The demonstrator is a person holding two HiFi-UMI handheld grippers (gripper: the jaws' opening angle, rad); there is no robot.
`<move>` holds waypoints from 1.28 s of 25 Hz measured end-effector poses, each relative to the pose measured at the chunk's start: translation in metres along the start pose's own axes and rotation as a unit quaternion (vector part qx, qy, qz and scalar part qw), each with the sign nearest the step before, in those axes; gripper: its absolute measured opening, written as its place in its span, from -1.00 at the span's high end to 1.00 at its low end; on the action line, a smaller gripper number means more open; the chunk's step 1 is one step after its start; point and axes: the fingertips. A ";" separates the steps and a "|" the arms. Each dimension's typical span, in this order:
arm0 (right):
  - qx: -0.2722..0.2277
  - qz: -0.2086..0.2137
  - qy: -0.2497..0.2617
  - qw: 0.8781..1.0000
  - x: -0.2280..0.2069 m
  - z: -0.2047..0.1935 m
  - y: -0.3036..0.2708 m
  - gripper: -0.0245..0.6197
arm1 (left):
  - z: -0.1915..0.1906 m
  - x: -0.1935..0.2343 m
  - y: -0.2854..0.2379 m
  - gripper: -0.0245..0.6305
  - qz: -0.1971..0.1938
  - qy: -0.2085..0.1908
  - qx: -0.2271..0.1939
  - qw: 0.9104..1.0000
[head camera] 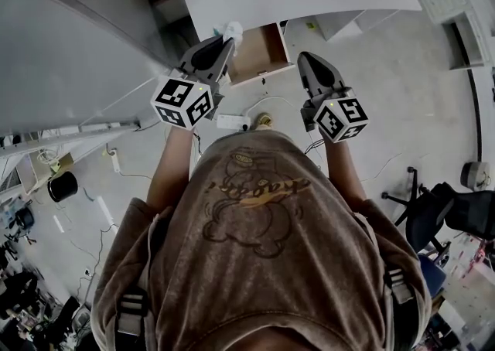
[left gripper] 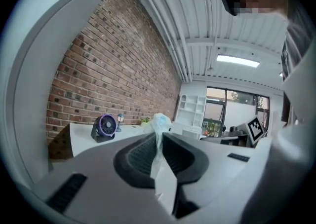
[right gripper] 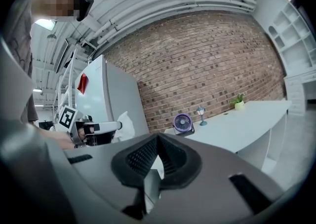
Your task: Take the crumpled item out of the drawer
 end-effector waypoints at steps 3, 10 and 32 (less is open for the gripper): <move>0.001 -0.002 -0.004 1.000 0.000 -0.005 0.000 0.94 | -0.004 -0.003 0.003 0.80 -0.010 -0.005 -0.004 1.000; 0.003 0.006 -0.001 1.000 0.003 -0.010 -0.006 0.94 | -0.021 0.002 0.005 0.80 -0.013 -0.008 0.010 1.000; 0.030 0.004 -0.004 1.000 -0.004 -0.035 -0.018 0.94 | -0.052 0.012 -0.004 0.80 -0.003 0.004 0.037 0.999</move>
Point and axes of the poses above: the fingertips, and each gripper's own axes: y backward along the fingers, x to its left, z out of its top, and after that the axes turned 7 degrees about x, right-handed
